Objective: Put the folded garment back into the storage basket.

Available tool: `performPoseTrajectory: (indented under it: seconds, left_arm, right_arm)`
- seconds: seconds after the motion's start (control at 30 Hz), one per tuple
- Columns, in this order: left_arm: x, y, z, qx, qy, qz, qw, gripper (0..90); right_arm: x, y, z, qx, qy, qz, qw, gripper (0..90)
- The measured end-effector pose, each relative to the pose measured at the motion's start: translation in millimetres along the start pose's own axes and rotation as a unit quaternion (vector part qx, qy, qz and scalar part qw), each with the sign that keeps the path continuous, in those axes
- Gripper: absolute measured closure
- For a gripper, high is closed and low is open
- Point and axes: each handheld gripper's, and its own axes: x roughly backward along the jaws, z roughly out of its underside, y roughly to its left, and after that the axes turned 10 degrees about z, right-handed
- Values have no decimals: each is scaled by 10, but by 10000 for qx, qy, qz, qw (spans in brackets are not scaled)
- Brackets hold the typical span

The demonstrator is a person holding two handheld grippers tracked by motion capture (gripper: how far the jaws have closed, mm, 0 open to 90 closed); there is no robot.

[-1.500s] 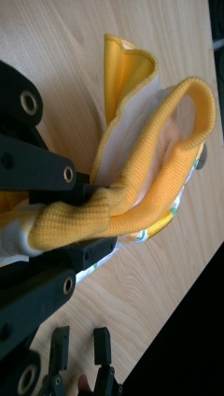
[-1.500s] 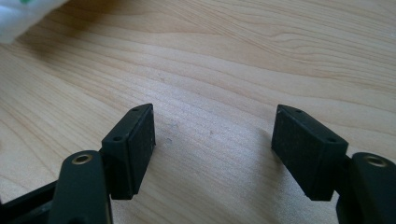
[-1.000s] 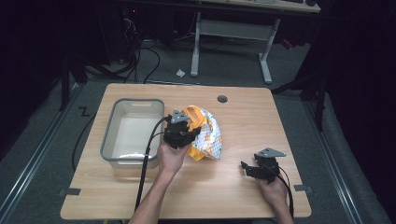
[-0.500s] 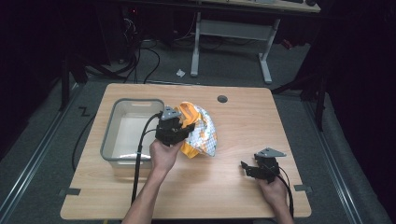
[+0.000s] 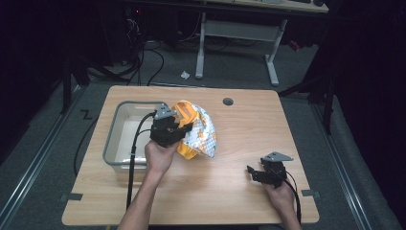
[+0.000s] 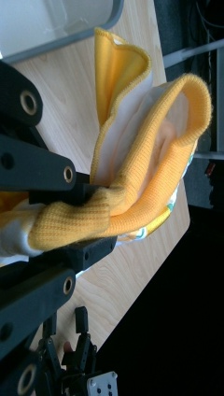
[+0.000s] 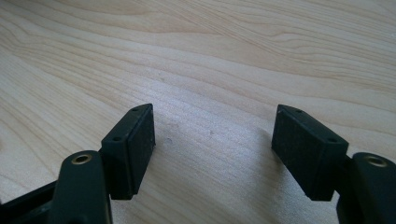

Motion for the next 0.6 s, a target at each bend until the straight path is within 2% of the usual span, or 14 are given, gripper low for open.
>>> performPoseTrajectory:
  seconds: [0.6]
  left_arm:
    - [298, 125, -73, 0, -120, -59, 9999, 774]
  right_arm:
    - [0, 1, 0, 0, 0, 0, 10000, 305]
